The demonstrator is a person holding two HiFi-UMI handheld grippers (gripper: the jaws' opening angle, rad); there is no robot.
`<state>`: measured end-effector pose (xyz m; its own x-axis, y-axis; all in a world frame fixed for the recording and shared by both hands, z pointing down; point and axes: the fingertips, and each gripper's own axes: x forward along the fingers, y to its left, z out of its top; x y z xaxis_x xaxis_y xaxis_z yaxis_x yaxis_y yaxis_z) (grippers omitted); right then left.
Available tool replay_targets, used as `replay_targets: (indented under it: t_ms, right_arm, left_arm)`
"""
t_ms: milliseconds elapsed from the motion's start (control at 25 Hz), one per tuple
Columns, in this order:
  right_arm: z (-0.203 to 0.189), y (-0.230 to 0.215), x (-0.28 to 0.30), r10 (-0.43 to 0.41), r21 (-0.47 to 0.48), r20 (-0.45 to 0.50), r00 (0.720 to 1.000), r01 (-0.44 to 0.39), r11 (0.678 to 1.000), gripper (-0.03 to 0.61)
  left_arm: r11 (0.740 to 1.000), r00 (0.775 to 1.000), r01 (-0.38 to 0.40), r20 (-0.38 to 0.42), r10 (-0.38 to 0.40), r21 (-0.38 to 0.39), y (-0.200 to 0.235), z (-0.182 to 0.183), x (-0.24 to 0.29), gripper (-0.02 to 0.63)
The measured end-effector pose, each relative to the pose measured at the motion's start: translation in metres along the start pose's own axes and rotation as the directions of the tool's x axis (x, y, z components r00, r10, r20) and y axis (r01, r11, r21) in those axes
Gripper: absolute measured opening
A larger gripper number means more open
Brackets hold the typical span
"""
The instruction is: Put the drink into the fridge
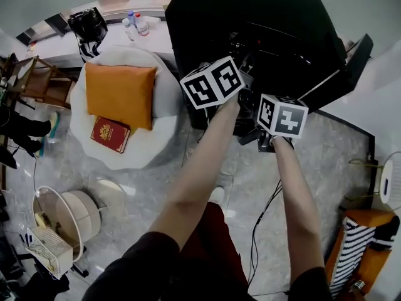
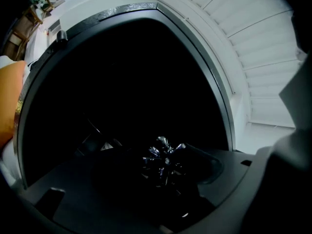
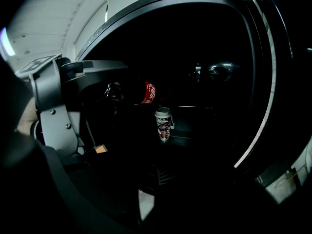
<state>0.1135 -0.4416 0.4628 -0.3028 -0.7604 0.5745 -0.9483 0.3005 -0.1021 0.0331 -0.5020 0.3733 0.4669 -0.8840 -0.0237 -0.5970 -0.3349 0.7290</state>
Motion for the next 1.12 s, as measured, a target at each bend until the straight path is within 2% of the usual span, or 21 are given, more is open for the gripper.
replay_targets:
  t_ms: [560, 720, 920, 1120]
  right_arm:
    - [-0.004, -0.018, -0.002, -0.009, 0.012, 0.0, 1.0, 0.009, 1.0, 0.018]
    - [-0.007, -0.019, -0.007, -0.014, 0.016, -0.023, 1.0, 0.015, 1.0, 0.018]
    - [-0.006, -0.021, -0.014, -0.029, 0.001, -0.031, 0.999, 0.029, 1.0, 0.018]
    - [-0.009, -0.026, -0.015, -0.034, 0.005, -0.035, 0.999, 0.035, 0.999, 0.018]
  left_arm:
    - [0.991, 0.995, -0.057, -0.074, 0.066, 0.119, -0.01, -0.017, 0.022, 0.318]
    - [0.98, 0.991, -0.075, -0.098, 0.095, 0.185, -0.013, -0.022, 0.029, 0.318]
    - [0.969, 0.987, -0.102, -0.099, 0.127, 0.227, -0.016, -0.028, 0.037, 0.318]
    - [0.947, 0.983, -0.118, -0.102, 0.155, 0.298, -0.018, -0.032, 0.043, 0.318]
